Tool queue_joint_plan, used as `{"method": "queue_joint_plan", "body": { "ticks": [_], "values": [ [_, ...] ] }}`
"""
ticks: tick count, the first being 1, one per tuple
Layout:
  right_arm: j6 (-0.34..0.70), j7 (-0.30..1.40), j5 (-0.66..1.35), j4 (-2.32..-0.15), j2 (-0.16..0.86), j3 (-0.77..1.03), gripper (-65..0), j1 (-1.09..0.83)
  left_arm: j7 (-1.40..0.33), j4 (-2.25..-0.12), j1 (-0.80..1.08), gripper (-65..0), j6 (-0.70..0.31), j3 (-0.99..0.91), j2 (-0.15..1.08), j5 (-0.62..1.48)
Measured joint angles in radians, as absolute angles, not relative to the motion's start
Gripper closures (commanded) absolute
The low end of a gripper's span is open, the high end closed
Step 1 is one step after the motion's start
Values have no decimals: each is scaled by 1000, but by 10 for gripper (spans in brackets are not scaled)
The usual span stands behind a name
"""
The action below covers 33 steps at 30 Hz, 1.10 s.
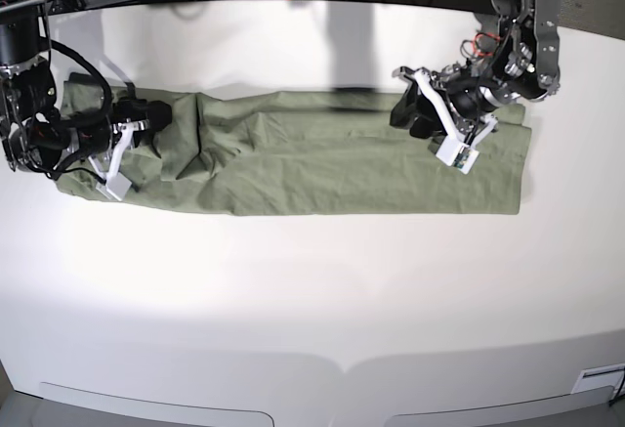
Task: Fold the T-shirt properly
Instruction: 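Lift the strip's end with the right gripper and fold it over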
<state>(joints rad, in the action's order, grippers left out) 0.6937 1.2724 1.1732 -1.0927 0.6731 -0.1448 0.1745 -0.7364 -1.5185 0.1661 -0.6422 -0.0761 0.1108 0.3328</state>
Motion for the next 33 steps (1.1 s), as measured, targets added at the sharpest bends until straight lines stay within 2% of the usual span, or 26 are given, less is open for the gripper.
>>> {"method": "queue_joint_plan", "body": {
  "ticks": [4,9,21,29,33],
  "values": [
    [694,1393,1241,-1096,687,-145,0,214,-737,-1518,166,-219,-642,-76,111,332],
    [694,1393,1462,-1135,748,-146,0,265,-737,-1518,166,-219,-642,-76,111,332],
    [694,1393,1463,-1213,928,-147,0,256,-736,-1518,166,-219,-639,-76,111,332],
    [694,1391,1469,-1353,1094,-152,0,111,-736,-1518,166,-219,-638,-77,111,332],
    [694,1402,1468,-1406,1137,-151,0,42,-736,-1518,166,-219,-638,-77,111,332]
  ]
}}
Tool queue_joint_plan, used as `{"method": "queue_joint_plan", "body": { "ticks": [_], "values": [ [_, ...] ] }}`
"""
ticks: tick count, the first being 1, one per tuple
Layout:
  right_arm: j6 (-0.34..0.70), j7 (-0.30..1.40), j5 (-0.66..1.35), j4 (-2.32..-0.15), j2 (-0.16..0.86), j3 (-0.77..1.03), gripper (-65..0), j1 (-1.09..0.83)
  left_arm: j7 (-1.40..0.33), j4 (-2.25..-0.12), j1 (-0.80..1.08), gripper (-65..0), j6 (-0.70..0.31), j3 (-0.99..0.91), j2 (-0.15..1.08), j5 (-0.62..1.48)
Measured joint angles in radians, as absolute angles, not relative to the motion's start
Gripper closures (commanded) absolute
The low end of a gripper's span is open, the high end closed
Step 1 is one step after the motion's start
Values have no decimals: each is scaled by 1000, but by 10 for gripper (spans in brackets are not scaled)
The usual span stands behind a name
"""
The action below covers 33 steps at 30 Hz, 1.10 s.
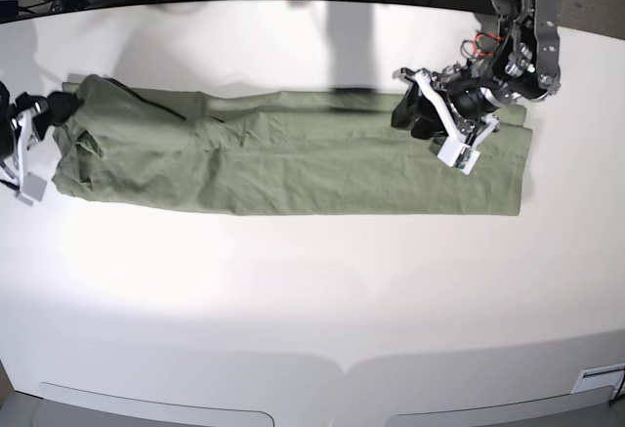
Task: Fold the T-shirt properly
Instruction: 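Lift the strip's end with the right gripper and fold it over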
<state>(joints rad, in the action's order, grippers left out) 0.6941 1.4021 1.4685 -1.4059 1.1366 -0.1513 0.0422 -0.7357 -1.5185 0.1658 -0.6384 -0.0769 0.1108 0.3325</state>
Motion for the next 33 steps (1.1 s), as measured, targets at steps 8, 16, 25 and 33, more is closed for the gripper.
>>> {"method": "queue_joint_plan", "body": {
  "ticks": [8,16,25,33],
  "values": [
    [694,1393,1469,-1417,1153,-151,0,4,-736,-1518,166,-219,-638,-77,111,332],
    [694,1393,1469,-1527,1158,-151,0,-126,-736,-1518,166,-219,-638,-77,111,332],
    [694,1392,1469,-1716,1167,-151,0,-189,-736,-1518,166,-219,-638,-77,111,332],
    [694,1390,1465,-1865,1288,-151,0,-248,-731,-1518,166,-219,-638,-77,111,331]
  ]
}}
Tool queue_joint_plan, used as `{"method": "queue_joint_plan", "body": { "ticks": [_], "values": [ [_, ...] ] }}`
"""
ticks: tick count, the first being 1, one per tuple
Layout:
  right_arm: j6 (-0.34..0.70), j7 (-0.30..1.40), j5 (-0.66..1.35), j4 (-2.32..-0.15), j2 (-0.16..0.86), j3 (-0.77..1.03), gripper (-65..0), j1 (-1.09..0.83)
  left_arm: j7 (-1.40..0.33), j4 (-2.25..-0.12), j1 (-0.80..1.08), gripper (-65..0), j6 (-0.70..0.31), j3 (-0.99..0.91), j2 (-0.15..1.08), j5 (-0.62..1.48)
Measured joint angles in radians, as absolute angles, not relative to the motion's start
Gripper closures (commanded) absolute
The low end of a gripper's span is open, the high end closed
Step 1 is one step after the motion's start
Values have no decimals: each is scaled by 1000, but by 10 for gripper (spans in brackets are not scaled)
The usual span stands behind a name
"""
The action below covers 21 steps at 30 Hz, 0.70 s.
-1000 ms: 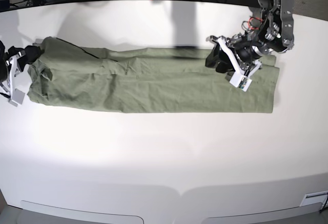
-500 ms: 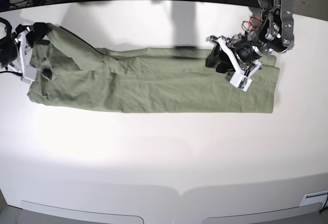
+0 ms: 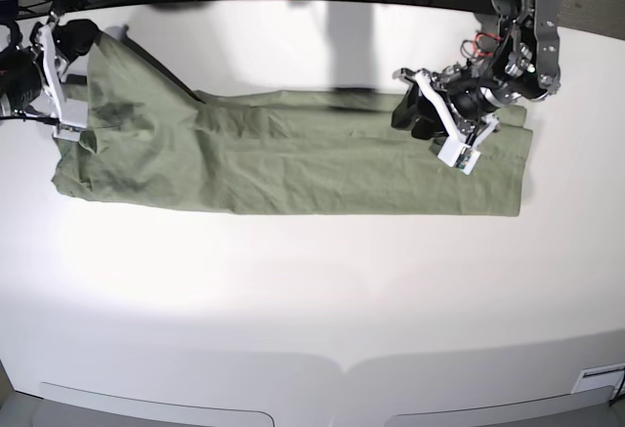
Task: Fold the T-shirt properly
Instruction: 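Lift the strip's end with the right gripper and fold it over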
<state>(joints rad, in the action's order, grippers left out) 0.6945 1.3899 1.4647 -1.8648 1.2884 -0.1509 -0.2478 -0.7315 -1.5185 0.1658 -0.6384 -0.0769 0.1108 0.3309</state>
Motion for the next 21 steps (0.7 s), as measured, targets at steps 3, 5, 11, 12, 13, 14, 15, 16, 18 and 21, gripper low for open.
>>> {"method": "queue_joint_plan", "body": {
  "ticks": [3,5,11,12,13,14,15,16,18,21],
  "values": [
    [694,1390,1468,-1930,1306,-151,0,-256,-728,-1518,166,-219,-638,-77,111,329],
    [694,1390,1468,-1969,1312,-151,0,-258,-728,-1518,166,-219,-638,-77,111,329],
    [697,1390,1467,-2001,1326,-151,0,-260,-728,-1518,166,-219,-638,-77,111,329],
    [697,1390,1467,-2001,1325,-151,0,-261,-728,-1518,166,-219,-638,-77,111,329],
    [697,1390,1467,-2001,1325,-151,0,-261,-728,-1518,166,-219,-638,-77,111,329],
    [697,1390,1467,-2001,1324,-151,0,-261,-728,-1518,166,-219,-638,-77,111,329],
    [697,1389,1467,-2001,1325,-151,0,-260,-728,-1518,166,-219,-638,-77,111,329],
    [697,1390,1467,-2001,1324,-151,0,-258,-728,-1518,166,-219,-638,-77,111,329],
    [697,1393,1469,-2001,1324,-151,0,-242,-728,-1518,166,-219,-638,-77,111,329],
    [697,1394,1469,-1996,1324,-151,0,-193,-728,-1518,166,-219,-638,-77,111,329]
  ]
}}
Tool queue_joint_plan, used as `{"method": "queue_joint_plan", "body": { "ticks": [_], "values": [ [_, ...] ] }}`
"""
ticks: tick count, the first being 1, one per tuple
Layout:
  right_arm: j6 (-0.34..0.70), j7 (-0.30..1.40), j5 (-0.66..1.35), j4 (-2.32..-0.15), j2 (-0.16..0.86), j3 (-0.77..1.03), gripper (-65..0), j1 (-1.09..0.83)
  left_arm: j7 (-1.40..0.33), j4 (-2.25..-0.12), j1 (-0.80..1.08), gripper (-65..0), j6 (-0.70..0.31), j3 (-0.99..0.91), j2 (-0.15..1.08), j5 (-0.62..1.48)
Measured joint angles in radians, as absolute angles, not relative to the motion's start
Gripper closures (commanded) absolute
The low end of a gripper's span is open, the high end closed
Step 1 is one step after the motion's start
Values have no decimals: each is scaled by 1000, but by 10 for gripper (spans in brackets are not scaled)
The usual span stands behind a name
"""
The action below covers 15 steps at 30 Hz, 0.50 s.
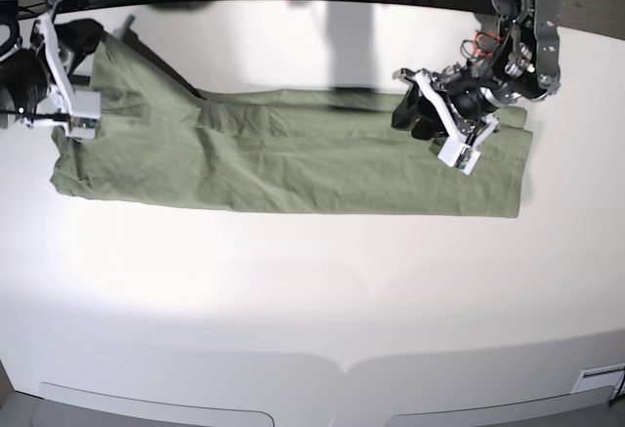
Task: Fold the T-shirt properly
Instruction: 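Lift the strip's end with the right gripper and fold it over, then lay the folded end down onto the strip with the right gripper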
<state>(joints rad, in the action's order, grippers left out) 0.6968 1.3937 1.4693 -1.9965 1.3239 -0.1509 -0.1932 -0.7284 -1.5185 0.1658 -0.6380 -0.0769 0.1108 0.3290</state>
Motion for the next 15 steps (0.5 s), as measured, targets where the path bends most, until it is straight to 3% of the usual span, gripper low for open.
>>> {"method": "queue_joint_plan", "body": {
  "ticks": [10,15],
  "values": [
    [696,1393,1473,-1853,1324,-151,0,9,-728,-1518,166,-219,-637,-77,111,329],
    [696,1393,1316,-1761,1323,-151,0,33,-728,-1518,166,-219,-636,-77,111,329]
  ]
}}
